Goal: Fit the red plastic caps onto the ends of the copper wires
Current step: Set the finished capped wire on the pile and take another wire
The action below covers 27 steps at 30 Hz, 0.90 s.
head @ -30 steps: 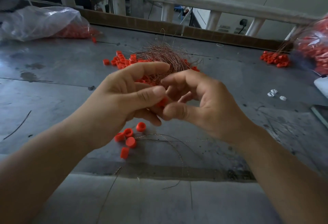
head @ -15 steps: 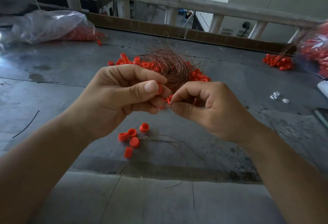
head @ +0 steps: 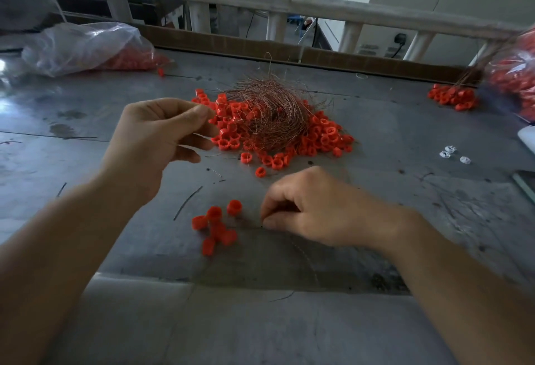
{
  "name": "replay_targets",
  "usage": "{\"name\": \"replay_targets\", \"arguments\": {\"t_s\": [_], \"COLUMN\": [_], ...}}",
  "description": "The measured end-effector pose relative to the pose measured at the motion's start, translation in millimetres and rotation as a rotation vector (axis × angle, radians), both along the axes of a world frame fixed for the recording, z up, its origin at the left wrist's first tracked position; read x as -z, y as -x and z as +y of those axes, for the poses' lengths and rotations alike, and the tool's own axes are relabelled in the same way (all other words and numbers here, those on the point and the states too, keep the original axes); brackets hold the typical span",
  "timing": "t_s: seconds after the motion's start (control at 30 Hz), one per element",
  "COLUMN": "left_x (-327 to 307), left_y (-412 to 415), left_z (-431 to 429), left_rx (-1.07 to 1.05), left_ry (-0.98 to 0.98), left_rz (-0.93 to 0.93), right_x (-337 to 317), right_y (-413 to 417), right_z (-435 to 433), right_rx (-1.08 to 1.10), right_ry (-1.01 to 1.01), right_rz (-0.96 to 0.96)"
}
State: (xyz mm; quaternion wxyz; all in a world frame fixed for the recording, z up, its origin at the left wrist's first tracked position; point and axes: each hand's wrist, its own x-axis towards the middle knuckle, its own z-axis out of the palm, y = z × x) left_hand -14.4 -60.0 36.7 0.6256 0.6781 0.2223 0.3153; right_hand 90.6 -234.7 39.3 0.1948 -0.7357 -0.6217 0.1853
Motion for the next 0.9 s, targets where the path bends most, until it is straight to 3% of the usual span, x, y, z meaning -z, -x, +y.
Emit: {"name": "replay_targets", "arguments": {"t_s": [0.13, 0.23, 0.47, 0.9], "left_x": [15, 25, 38, 25], "left_y": [-10, -18, -23, -17], "left_z": [0, 4, 15, 7], "left_rx": [-0.170, -0.155, 0.034, -0.100], "left_ry": [-0.471, -0.726, -0.910, -0.910], "left_rz": [0.215, 0.403, 0.670, 0.573], "right_x": [0, -1, -9, 0], "right_y": [-2, -6, -17, -38], "right_z": [-2, -5, -12, -13], "right_rx": [0.007, 0.031, 0.126, 0.383], "right_ry": [0.071, 0.062, -0.035, -0.154], "right_rz": [0.001, 0.029, 0.102, -0.147]}}
